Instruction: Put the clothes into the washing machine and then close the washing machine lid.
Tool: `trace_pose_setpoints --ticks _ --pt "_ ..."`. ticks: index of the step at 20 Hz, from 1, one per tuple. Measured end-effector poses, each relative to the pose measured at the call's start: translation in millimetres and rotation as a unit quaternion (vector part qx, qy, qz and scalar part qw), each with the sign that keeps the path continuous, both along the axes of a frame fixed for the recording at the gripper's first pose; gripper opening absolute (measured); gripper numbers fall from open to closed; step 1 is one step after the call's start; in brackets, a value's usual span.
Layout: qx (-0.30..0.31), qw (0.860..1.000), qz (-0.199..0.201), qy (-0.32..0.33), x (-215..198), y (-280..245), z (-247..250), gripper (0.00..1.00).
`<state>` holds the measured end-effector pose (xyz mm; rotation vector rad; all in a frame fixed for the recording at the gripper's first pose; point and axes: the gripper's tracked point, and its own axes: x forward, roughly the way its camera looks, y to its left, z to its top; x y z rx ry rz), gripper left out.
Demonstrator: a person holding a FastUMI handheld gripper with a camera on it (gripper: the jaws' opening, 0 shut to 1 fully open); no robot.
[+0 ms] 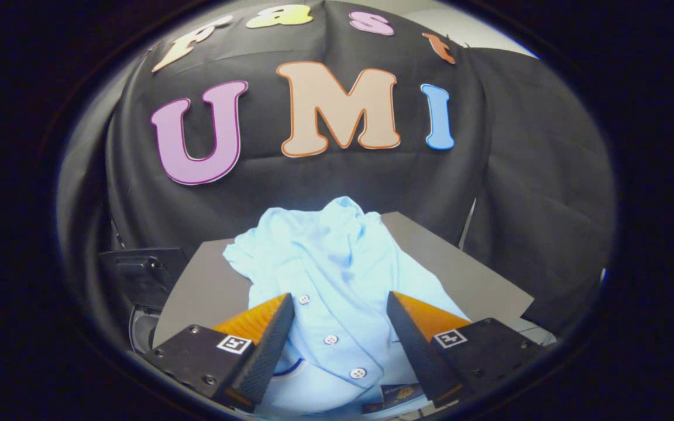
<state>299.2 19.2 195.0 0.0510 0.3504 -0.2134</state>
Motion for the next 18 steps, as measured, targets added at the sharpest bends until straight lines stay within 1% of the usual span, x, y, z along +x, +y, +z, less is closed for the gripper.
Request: trace_pose_setpoints --ticks 1,3,4,7,9,11,13,15,18 --pt "0.003 1.000 -0.003 -0.011 0.5 0.1 1.7 0.99" --pt "-0.003 1.000 -0.004 -0.010 0.4 -0.2 0.1 0.97" --pt "0.002 1.000 0.002 -0.007 3.1 4.2 -3.0 0.97" --pt "0.013 1.000 0.012 -0.004 6.0 17.5 -4.4 0.61" --pt "0.012 1.000 0.010 -0.009 6.4 22.6 -3.8 0.37" --pt "0.021 1.000 0.003 -0.014 5.8 25.3 -2.0 0.27" --pt "0.048 0.999 0.005 -0.023 1.3 36.0 -3.2 0.18" --pt "0.062 0.997 0.019 -0.029 1.3 53.9 -3.6 0.12" --pt "0.039 0.998 0.045 -0.034 -2.3 85.1 -0.8 0.08"
